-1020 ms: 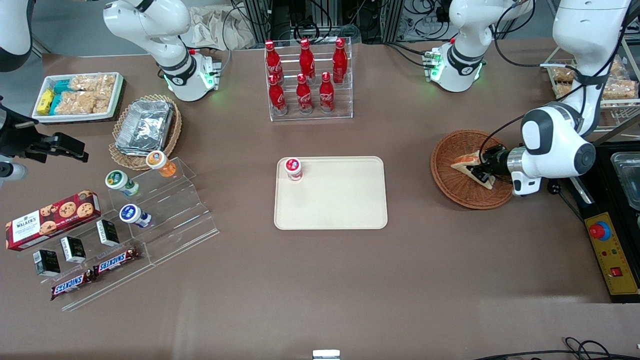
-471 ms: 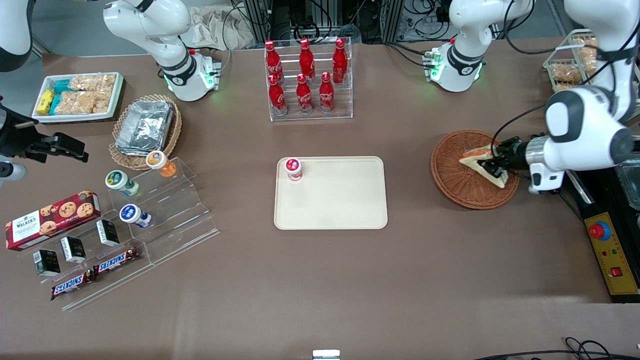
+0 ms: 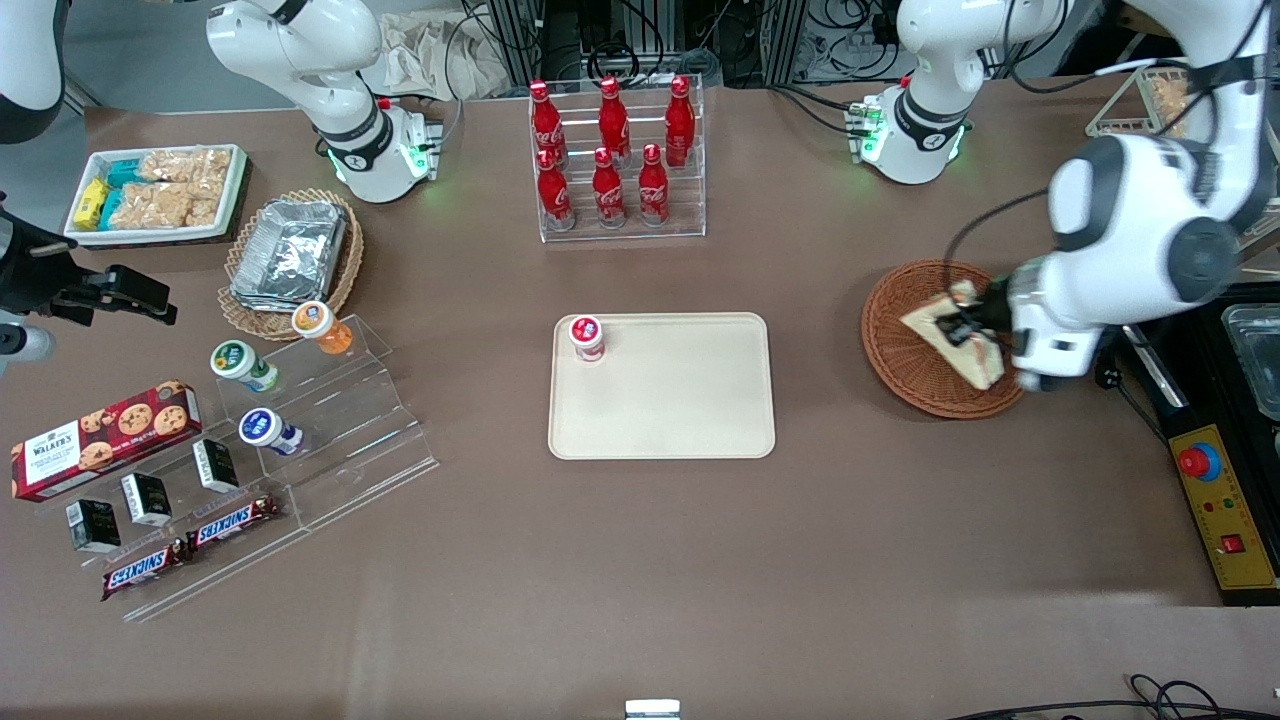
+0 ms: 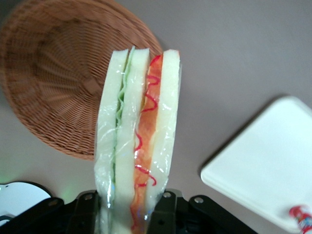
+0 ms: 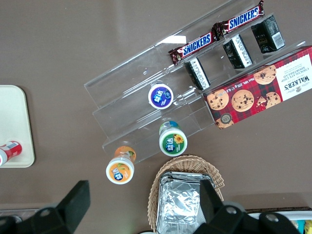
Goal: Place sandwich from basket to tray
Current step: 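Carry the sandwich with the left gripper over the cream tray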
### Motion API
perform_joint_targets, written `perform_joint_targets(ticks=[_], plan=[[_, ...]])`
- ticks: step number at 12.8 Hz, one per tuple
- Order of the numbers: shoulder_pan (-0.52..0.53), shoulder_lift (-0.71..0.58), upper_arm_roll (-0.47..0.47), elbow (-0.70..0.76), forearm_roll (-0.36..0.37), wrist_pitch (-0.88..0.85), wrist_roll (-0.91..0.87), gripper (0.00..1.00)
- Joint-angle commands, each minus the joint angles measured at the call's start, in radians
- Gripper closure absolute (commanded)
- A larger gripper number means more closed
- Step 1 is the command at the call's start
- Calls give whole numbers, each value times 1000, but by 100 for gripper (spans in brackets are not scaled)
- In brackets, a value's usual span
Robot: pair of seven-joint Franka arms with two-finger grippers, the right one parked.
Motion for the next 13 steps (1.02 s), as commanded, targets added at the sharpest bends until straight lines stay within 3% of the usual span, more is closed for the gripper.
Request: perform_joint_targets(ticks=[1,4,8,13], plan=[[-6,24,-93,43,21,-7,20,64],[-19,63,-170,96,21,-7,21,64],[-113,162,-170,184,28,-7,26,64],[-217,305,-170,225,145,16,24,62]])
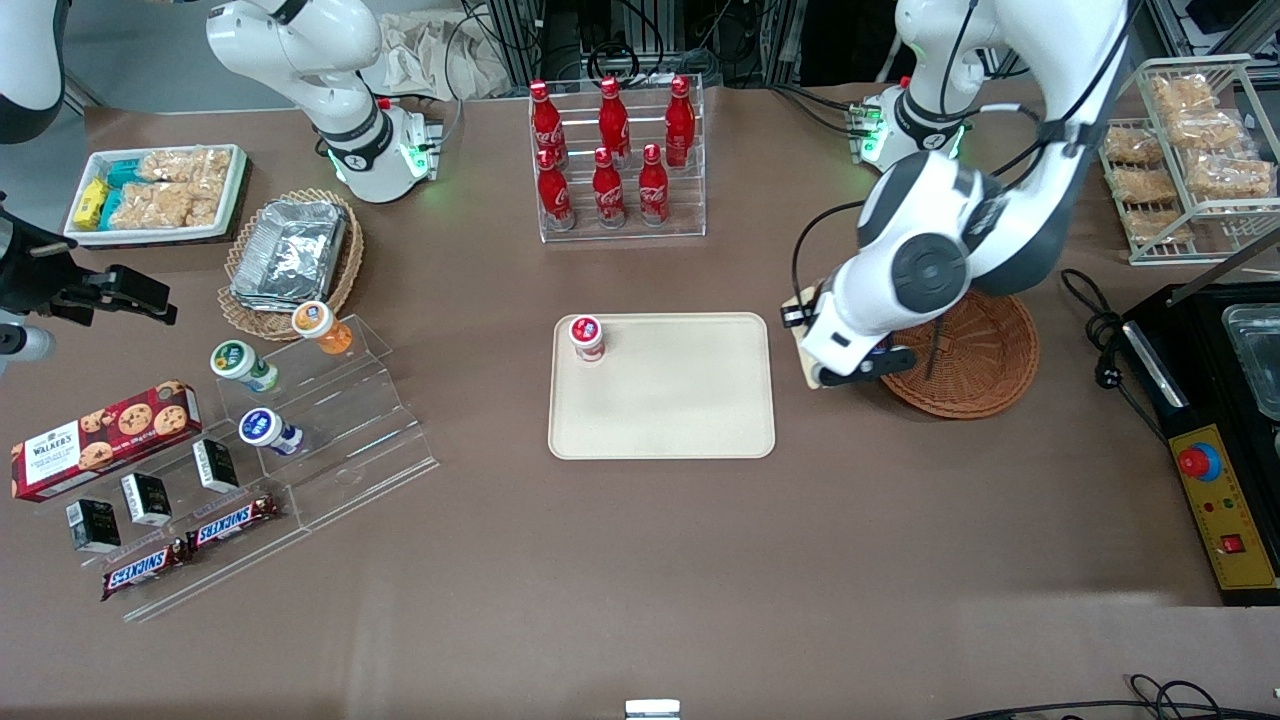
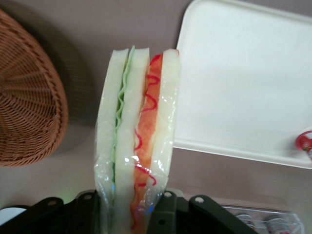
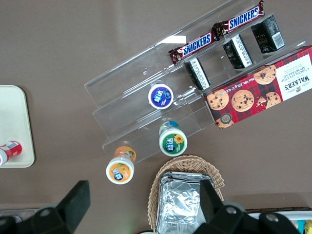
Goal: Place sandwich from basket to tray
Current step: 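Carry the sandwich with the left gripper over the cream tray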
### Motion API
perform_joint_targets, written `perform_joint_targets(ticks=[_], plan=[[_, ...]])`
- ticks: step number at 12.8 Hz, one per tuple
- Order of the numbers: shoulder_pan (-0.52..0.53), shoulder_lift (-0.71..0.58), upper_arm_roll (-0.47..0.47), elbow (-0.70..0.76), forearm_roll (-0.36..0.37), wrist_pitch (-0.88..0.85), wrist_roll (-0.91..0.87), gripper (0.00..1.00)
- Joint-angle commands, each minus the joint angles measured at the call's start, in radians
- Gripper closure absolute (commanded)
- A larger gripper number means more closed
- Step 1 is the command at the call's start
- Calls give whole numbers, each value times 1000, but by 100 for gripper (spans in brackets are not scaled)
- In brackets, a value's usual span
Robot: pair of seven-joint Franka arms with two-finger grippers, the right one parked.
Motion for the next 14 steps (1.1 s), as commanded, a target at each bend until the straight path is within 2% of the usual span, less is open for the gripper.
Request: perform_joint_targets(ticks=[1,11,14], plan=[[-59,99,3,50,57,24,4,62],[-132,309,3,129,137,117,2,62],[-134,349,3,145,142,131,4,62]])
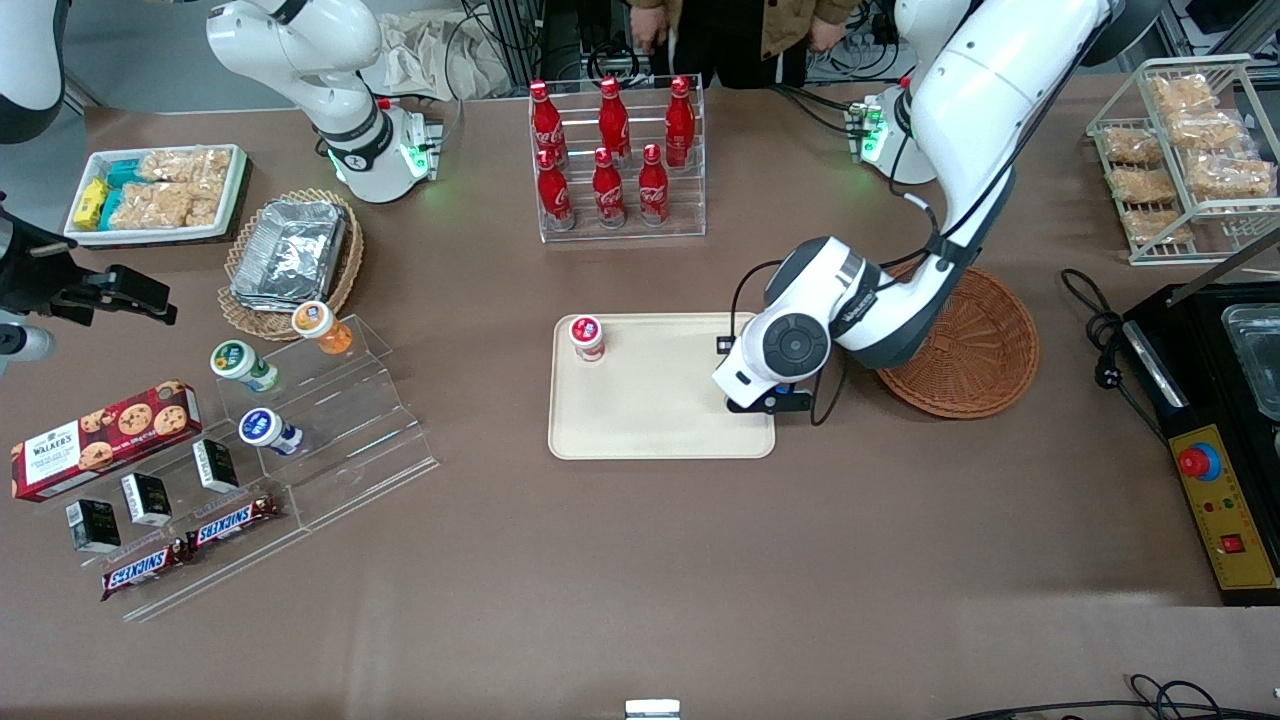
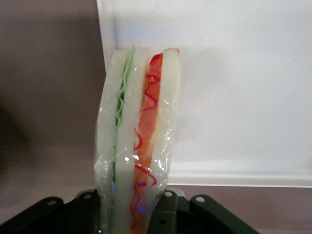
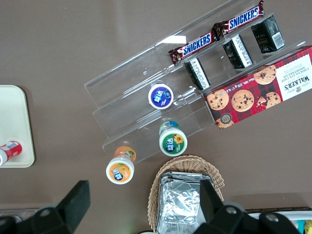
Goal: Place sandwich from basket to tray
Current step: 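Lower the sandwich onto the tray and open the left gripper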
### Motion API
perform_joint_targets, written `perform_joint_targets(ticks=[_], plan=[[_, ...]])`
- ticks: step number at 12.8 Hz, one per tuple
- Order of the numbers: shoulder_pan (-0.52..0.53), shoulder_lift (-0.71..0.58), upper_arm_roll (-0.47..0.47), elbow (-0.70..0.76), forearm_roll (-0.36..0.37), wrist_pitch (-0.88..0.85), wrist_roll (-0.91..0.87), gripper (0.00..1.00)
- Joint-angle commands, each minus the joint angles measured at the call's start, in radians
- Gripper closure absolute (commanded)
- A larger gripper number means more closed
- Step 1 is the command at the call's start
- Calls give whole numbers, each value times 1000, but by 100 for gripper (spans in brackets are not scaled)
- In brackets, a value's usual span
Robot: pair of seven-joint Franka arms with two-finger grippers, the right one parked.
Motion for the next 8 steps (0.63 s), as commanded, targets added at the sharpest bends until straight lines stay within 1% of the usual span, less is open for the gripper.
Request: perform_joint_targets(ticks=[1,3,4,8], plan=[[-11,42,3,45,19,20,1,62],[-19,54,3,45,32,31,1,62],[-19,64,3,45,59,31,-2,62],[-21,84,3,45,76,31,-2,62]])
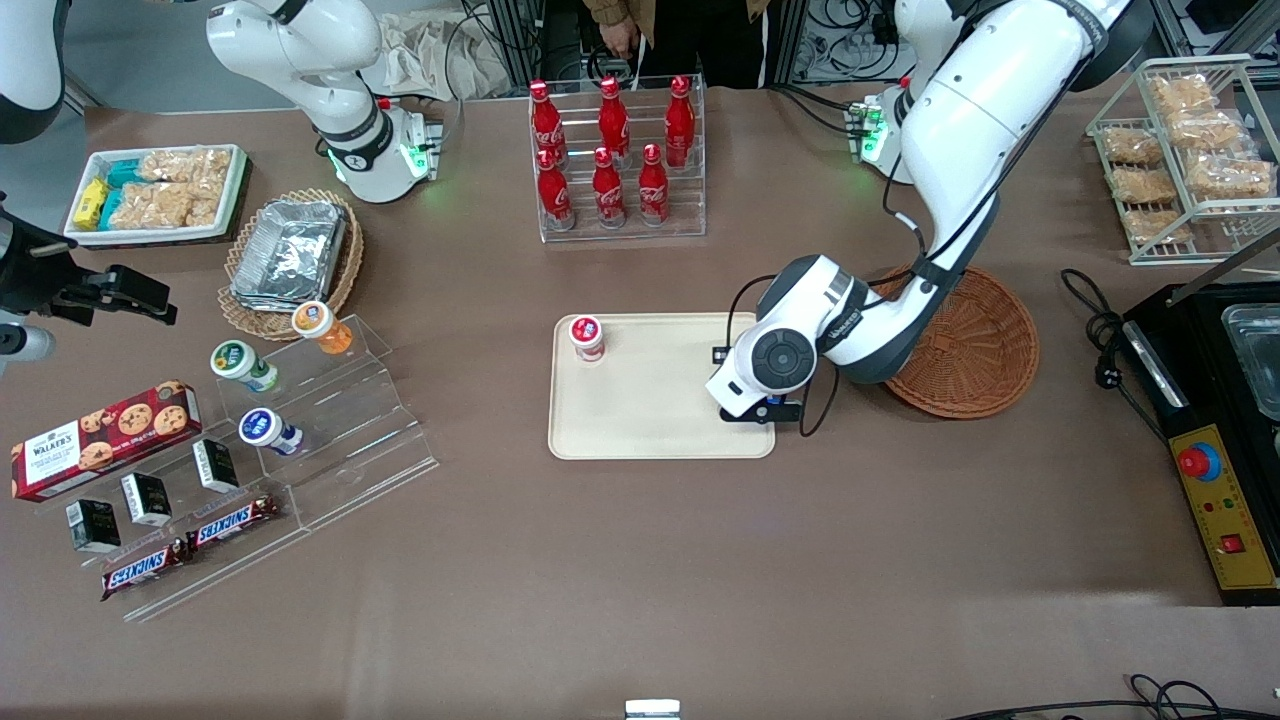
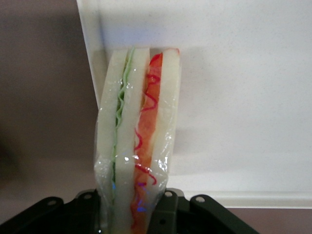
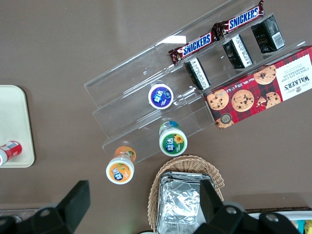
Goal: Place sandwich from basket to tray
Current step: 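Lower the sandwich onto the tray and open the left gripper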
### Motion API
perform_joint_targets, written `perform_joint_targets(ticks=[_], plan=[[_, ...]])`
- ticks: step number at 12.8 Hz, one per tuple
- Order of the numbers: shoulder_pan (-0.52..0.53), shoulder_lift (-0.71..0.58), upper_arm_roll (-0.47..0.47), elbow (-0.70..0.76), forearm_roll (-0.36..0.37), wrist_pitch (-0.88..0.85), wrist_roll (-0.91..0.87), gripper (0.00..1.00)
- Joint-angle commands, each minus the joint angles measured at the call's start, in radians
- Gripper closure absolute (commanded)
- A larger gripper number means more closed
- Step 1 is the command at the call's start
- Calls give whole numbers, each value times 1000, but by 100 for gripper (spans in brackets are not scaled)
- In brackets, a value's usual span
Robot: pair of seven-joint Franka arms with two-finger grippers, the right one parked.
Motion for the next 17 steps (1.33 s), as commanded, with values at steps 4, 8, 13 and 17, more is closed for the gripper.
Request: perform_joint_targets(ticks=[4,8,13,17], plan=[[-13,26,3,27,22,-3,-1,24],[-11,17,6,41,20,-3,-13,0],[-6,-84,6,58,19,-56,-83,0],[23,-206,12,62,14,-144,-67,0]])
